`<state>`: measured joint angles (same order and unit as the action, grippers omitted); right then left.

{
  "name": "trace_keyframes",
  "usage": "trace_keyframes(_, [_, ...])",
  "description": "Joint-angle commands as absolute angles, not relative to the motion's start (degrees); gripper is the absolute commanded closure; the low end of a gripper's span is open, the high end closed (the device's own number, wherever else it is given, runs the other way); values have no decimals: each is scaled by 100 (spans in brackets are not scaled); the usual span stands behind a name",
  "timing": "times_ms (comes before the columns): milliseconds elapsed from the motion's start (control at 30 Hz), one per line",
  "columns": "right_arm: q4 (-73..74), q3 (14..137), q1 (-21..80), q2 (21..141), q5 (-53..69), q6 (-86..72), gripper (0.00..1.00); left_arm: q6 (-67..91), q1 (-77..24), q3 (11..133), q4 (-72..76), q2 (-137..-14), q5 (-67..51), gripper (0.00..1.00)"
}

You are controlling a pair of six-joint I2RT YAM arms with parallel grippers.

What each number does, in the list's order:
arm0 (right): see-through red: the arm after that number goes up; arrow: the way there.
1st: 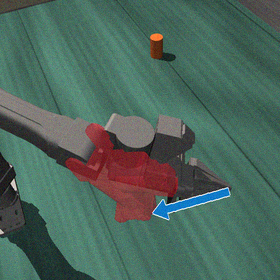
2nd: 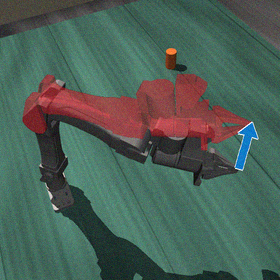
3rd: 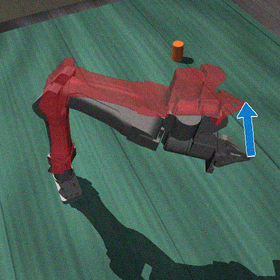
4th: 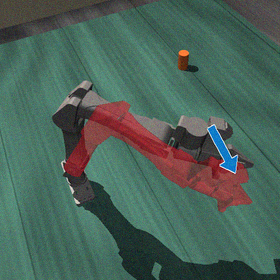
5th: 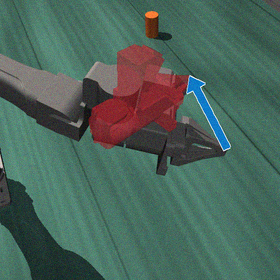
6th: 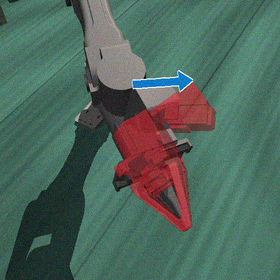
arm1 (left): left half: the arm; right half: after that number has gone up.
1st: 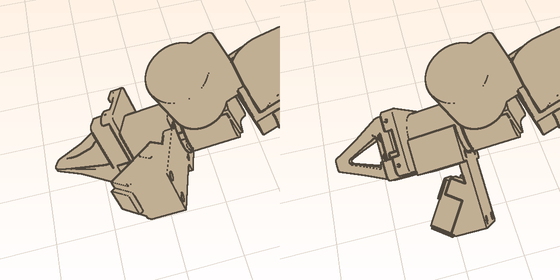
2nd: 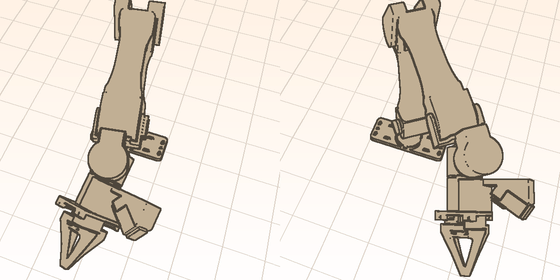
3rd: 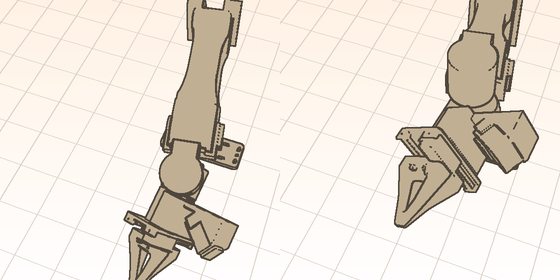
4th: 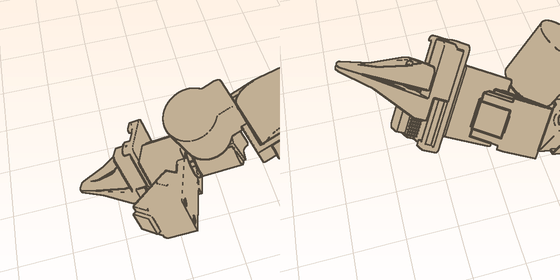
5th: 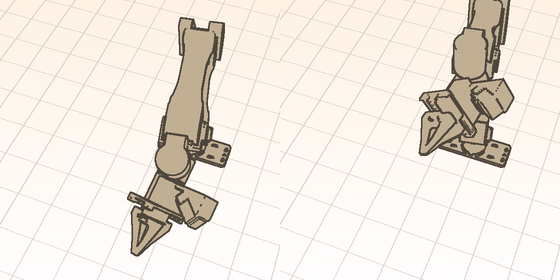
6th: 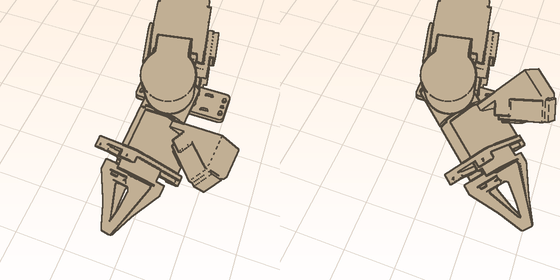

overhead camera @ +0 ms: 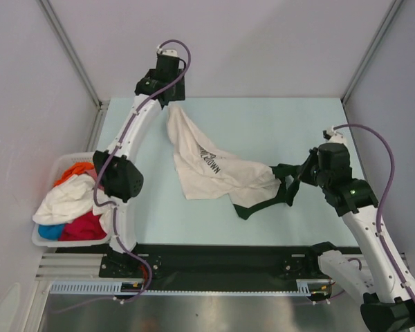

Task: Fold and stack the t-shirts
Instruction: Flatten the tshirt out

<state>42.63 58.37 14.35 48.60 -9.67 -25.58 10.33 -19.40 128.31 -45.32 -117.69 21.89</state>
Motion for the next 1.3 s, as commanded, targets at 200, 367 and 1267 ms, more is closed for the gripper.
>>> trace_keyframes(200, [4369, 5256, 1766, 4825, -501, -2804, 100, 2047, -2275, 9200, -4081, -9315, 1653, 31])
trace_keyframes(367, [4157, 5107, 2170, 5001, -395, -2856, 100, 2916, -2575, 5782, -2568, -7438, 379, 36])
trace_keyframes(1267, [4254, 5089, 2338, 4474, -501, -2707, 100, 3876, -2900, 4017, -554, -8754, -378, 55])
